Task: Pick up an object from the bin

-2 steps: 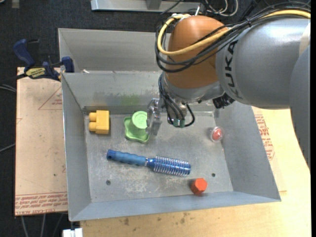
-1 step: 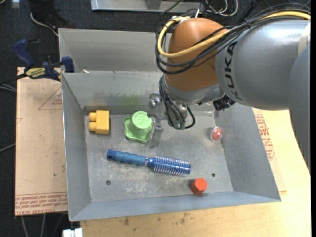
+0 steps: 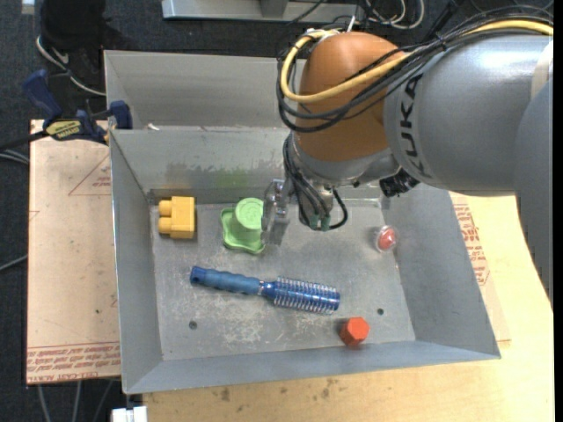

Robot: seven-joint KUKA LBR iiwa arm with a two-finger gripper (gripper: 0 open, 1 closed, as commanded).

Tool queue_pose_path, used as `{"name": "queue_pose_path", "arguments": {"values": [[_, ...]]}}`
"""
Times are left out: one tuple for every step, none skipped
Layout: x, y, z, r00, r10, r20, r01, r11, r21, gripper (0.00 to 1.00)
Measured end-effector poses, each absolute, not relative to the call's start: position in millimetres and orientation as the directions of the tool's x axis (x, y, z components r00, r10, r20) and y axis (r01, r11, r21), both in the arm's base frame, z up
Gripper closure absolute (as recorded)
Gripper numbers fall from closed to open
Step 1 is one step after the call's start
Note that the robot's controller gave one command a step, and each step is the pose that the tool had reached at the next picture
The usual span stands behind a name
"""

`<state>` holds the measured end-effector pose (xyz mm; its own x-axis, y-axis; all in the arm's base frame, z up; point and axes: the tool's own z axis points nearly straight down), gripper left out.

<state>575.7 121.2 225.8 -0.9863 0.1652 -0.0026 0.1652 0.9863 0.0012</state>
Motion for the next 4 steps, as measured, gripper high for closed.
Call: {"name": "queue_pose_path", "arguments": {"values": [[528.0, 97.0, 144.4, -0.87, 0.493, 0.004, 0.493, 0.87, -0.003, 1.0], [529.4, 97.3, 146.2, -0.87, 0.492, 0.001, 0.492, 0.87, 0.0, 0.0], [528.4, 123.8, 65.2, -0.831, 0.556, 0.006, 0.556, 0.831, -0.004, 0.0], [530.8, 122.9, 70.0, -0.83, 0.558, 0.001, 0.558, 0.83, 0.001, 1.0]]}}
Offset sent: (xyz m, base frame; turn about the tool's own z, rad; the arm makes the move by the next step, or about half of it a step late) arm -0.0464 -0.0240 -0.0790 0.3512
